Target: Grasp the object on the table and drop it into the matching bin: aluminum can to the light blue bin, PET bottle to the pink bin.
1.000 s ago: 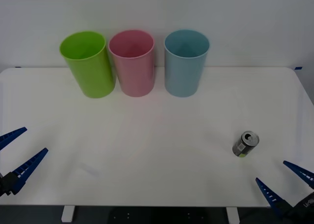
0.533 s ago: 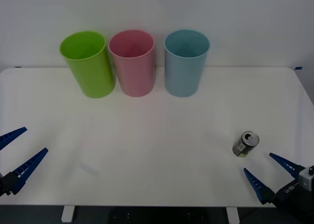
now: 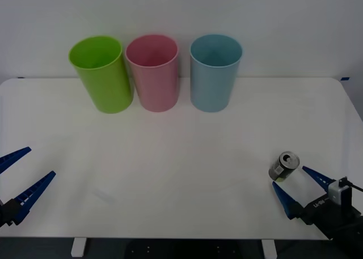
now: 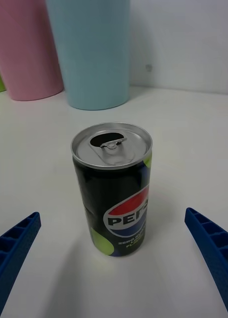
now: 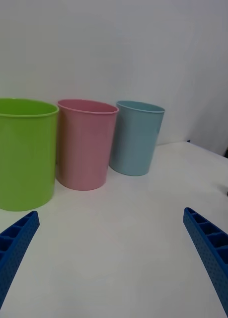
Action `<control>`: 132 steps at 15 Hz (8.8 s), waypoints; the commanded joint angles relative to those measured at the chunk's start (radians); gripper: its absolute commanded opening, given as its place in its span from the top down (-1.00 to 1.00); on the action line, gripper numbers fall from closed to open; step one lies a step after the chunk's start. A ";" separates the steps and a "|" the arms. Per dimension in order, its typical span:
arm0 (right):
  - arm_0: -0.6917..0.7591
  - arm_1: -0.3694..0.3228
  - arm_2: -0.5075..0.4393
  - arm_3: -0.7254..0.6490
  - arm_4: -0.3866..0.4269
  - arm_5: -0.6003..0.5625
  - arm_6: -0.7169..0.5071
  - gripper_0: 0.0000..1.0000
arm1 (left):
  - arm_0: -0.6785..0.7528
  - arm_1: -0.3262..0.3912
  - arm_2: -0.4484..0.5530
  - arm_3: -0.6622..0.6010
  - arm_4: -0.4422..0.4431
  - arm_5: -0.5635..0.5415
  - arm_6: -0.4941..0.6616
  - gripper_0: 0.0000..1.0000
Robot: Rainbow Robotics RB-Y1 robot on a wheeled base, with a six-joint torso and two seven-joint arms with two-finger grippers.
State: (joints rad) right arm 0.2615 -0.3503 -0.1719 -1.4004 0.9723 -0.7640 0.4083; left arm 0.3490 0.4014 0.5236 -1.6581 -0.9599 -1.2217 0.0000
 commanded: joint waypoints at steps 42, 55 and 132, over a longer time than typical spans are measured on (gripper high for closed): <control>-0.090 -0.001 0.057 -0.157 -0.029 0.101 -0.082 1.00 | 0.000 0.000 0.000 0.000 0.000 0.000 0.000 -1.00; -0.159 -0.090 0.031 -0.443 -0.004 0.089 -0.442 1.00 | 0.000 0.000 0.000 0.000 0.000 0.000 0.000 -1.00; -0.464 -0.184 0.003 -0.104 0.171 -0.029 -0.378 -1.00 | 0.000 0.000 0.000 0.000 0.000 0.000 0.000 -1.00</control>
State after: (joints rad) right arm -0.2255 -0.5185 -0.1687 -1.4959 1.1649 -0.7848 -0.0005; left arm 0.3490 0.4014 0.5236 -1.6581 -0.9599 -1.2217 0.0000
